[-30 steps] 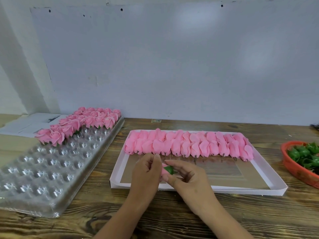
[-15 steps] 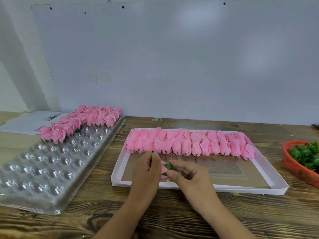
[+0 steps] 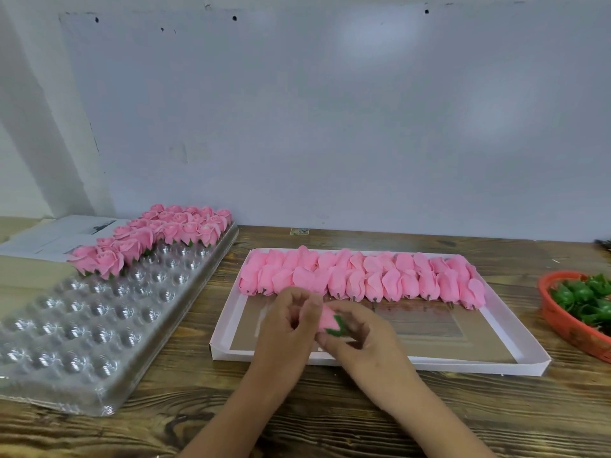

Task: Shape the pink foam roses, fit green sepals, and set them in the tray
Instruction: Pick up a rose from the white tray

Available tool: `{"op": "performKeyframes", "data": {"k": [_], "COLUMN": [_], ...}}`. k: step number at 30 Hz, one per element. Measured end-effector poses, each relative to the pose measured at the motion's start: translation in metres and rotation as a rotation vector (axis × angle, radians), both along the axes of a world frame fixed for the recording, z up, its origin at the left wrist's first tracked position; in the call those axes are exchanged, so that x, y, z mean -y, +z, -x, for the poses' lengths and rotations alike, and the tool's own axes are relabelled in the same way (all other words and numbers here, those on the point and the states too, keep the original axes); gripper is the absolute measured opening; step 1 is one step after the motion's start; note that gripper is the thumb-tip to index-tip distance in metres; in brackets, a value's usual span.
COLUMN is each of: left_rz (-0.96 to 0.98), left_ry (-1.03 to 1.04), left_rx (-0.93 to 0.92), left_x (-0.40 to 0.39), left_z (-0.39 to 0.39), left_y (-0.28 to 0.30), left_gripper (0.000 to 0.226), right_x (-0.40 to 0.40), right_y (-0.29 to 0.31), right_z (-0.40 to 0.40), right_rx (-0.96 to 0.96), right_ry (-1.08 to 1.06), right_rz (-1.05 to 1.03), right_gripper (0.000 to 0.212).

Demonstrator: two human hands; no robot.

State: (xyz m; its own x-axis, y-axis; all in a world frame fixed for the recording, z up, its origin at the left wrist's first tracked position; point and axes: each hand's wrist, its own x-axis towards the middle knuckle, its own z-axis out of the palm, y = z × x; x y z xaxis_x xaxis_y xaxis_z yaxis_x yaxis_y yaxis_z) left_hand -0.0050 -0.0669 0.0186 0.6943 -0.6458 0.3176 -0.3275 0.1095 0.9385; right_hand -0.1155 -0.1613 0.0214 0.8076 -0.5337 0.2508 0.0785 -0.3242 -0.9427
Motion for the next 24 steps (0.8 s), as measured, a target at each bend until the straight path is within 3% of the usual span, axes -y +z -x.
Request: {"op": "performKeyframes", "data": {"k": [3,7,9,21,24], "left_rz": [-0.006,0.015,0.061,0.051,0.101], "left_ry": [0.011,-0.099,-0.108,-0.099,-0.121], "left_rx": [0.037,-0.032,-0.051,0.026,0.017], "left_x": [-0.001,-0.002,-0.003,-0.004,-0.005], "left_z": [-0.003,-0.003,-0.002,0.001,0.002], "left_y": [0.001,0.004,0.007,0.009,0.009], "left_gripper": [0.05,0.029,0.021,0.043,0.048], "right_x": [0.002,0.004,0.003,0.001,-0.003], "right_y": [0.004,0.004,0.003,0.0,-0.007], "right_z": [0.0,0.001,0.0,0.001,0.0], "right_rx": [0.109,0.127,0.105,-0.018,-0.098], "right_ry": [0.018,0.054,0.067,-0.065,-0.084], "right_rz": [-0.198,-0.295,-0.245,0.086,0.155], "right_gripper": [0.023,0.033,0.032,0.024,0.035]}}
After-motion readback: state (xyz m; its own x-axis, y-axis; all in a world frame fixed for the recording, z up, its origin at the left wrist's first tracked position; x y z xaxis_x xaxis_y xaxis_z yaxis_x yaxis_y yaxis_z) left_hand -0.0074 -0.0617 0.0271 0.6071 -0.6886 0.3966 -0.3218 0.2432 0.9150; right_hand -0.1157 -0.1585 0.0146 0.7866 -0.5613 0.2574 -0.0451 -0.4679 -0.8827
